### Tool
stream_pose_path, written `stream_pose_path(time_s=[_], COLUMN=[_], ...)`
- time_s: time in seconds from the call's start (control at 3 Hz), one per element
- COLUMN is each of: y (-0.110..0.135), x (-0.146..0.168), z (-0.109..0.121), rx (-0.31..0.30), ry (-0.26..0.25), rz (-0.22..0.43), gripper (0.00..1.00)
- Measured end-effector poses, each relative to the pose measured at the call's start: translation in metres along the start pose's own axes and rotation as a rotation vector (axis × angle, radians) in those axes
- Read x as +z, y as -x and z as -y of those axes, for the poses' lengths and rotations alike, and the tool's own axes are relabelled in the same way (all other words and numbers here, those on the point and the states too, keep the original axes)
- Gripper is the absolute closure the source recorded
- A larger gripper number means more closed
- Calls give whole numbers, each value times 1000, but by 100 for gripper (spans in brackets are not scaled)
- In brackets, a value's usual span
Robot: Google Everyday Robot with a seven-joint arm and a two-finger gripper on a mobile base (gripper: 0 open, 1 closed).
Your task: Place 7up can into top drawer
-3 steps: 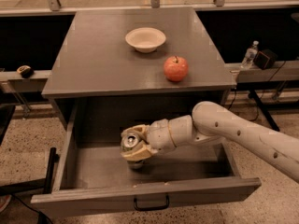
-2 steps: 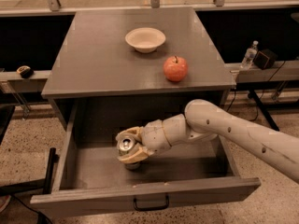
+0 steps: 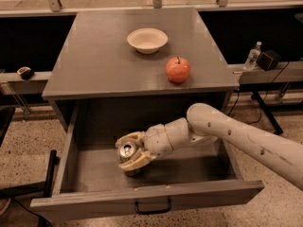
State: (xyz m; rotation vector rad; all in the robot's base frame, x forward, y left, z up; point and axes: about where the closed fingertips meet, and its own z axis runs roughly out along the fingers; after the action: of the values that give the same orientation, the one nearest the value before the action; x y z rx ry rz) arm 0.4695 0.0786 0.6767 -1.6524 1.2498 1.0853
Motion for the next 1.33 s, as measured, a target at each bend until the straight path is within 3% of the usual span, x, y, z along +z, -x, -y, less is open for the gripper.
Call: stream_pose_path(time_s=[0.33, 0.67, 1.0, 1.33], y=[0, 0, 8, 31], x=[0, 0, -3, -34], z=[0, 0, -1, 2], rx=[0, 0, -12, -23], ry=[0, 0, 31, 7], rz=[0, 0, -35, -80], gripper=[12, 0, 0, 0])
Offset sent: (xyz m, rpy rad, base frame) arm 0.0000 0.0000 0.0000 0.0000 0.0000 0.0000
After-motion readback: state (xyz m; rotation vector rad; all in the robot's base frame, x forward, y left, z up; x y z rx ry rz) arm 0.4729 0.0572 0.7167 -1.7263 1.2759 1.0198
